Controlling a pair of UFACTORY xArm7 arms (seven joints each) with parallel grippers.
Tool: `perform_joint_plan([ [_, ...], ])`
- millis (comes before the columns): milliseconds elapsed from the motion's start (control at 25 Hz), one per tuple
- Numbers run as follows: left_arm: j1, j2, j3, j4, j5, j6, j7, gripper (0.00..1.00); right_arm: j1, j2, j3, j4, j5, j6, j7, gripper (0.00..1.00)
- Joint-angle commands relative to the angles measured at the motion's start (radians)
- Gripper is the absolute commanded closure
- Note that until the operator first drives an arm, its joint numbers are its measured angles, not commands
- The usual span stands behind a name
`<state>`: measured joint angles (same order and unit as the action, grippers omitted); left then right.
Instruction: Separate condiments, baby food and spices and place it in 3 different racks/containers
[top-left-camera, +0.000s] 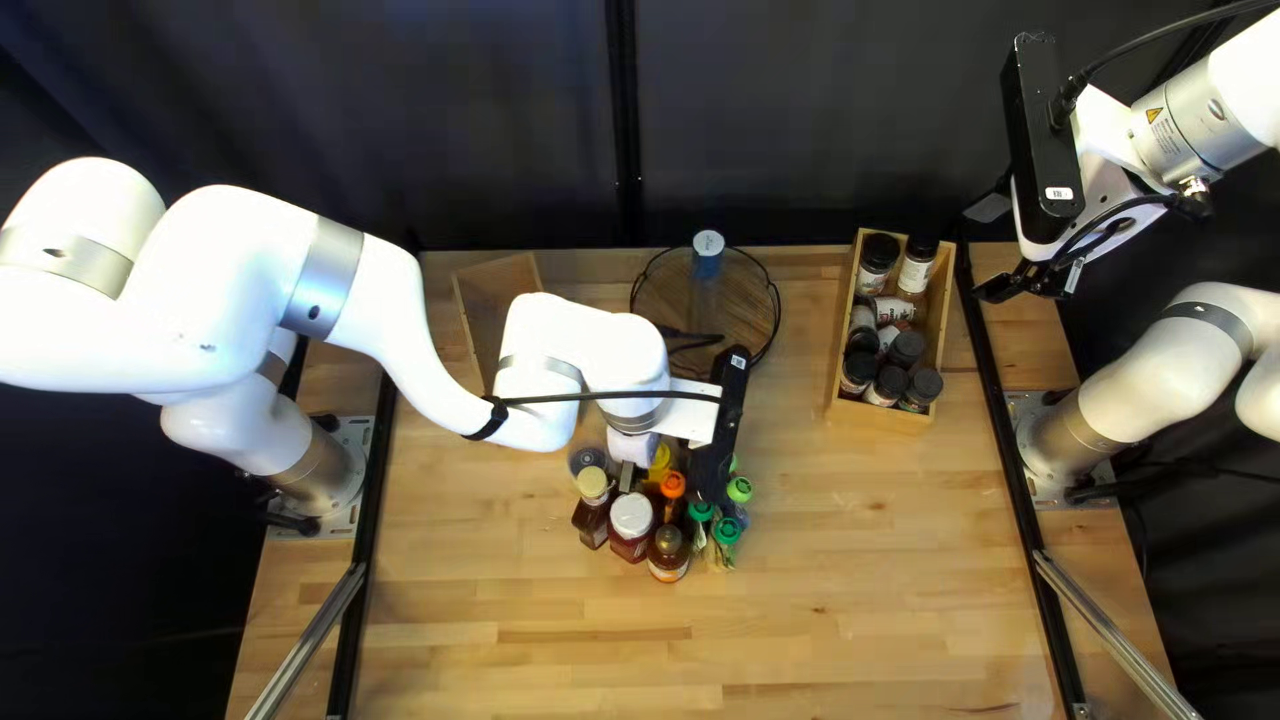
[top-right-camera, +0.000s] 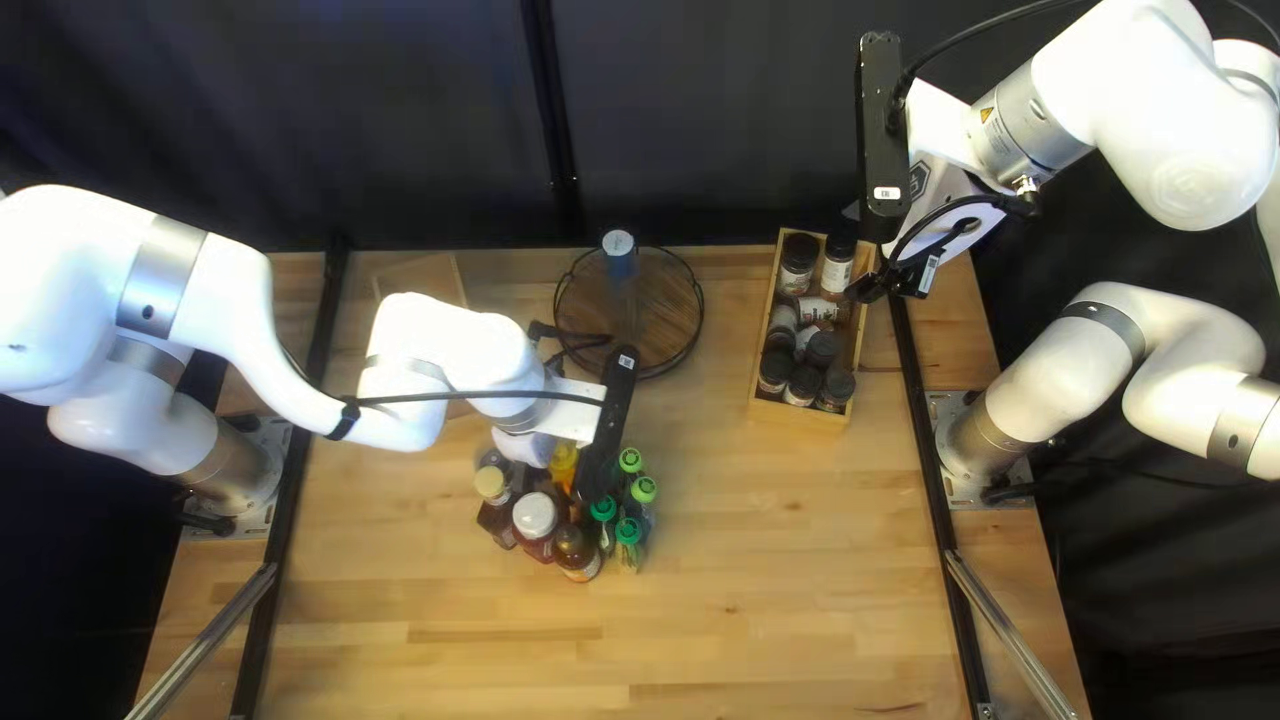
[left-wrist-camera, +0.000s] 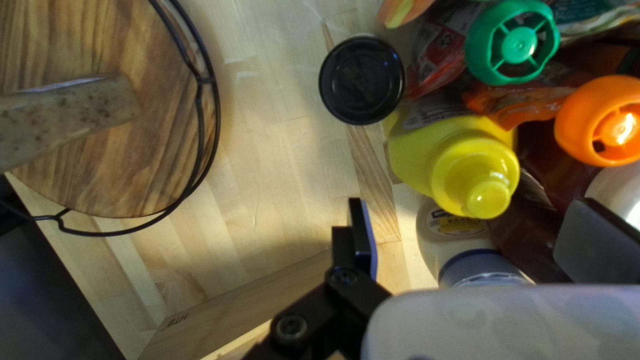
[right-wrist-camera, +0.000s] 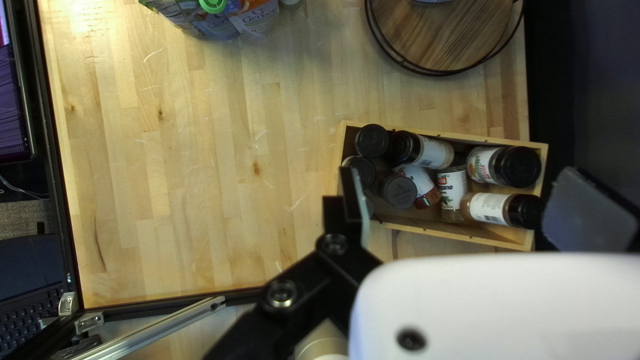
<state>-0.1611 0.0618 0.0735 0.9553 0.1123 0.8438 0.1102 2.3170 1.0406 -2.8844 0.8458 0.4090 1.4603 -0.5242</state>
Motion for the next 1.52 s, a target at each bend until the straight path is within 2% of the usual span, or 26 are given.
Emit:
perform_joint_plan([
  [40, 0.003, 0.013, 0.002, -0.009, -0.007, -0.021, 0.004, 0.0, 0.0, 0.0, 0.0, 0.0, 0.0, 0.0, 0.0, 0.0],
  [160, 0.004, 0.019, 0.001, -0.015, -0.012, -0.034, 0.005, 0.0, 0.0, 0.0, 0.0, 0.0, 0.0, 0.0, 0.0, 0.0],
  [200, 0.003, 0.017, 0.001, -0.018, -0.013, -0.035, 0.005, 0.03, 0.0, 0.0, 0.0, 0.0, 0.0, 0.0, 0.0, 0.0],
  [240, 0.003, 0.016, 0.001, -0.019, -0.014, -0.036, 0.005, 0.26, 0.0, 0.0, 0.0, 0.0, 0.0, 0.0, 0.0, 0.0],
  [280, 0.003, 0.016, 0.001, -0.018, -0.014, -0.036, 0.004, 0.92, 0.0, 0.0, 0.0, 0.0, 0.0, 0.0, 0.0, 0.0],
  [320, 0.002, 0.017, 0.0, -0.017, -0.014, -0.036, 0.003, 1.0, 0.0, 0.0, 0.0, 0.0, 0.0, 0.0, 0.0, 0.0],
  [640, 0.01, -0.01, 0.008, 0.0, -0.013, 0.005, 0.023, 1.0, 0.0, 0.0, 0.0, 0.0, 0.0, 0.0, 0.0, 0.0],
  [800, 0.031, -0.078, 0.029, 0.047, 0.007, 0.127, 0.051, 1.0, 0.0, 0.0, 0.0, 0.0, 0.0, 0.0, 0.0, 0.0],
  [1000, 0.072, -0.134, 0.07, 0.1, 0.038, 0.225, 0.089, 1.0, 0.0, 0.0, 0.0, 0.0, 0.0, 0.0, 0.0, 0.0],
  [1280, 0.152, -0.136, 0.161, 0.132, 0.039, 0.215, 0.194, 1.0, 0.0, 0.0, 0.0, 0.0, 0.0, 0.0, 0.0, 0.0],
  [1520, 0.217, -0.047, 0.228, 0.177, 0.007, 0.154, 0.288, 1.0, 0.0, 0.0, 0.0, 0.0, 0.0, 0.0, 0.0, 0.0],
])
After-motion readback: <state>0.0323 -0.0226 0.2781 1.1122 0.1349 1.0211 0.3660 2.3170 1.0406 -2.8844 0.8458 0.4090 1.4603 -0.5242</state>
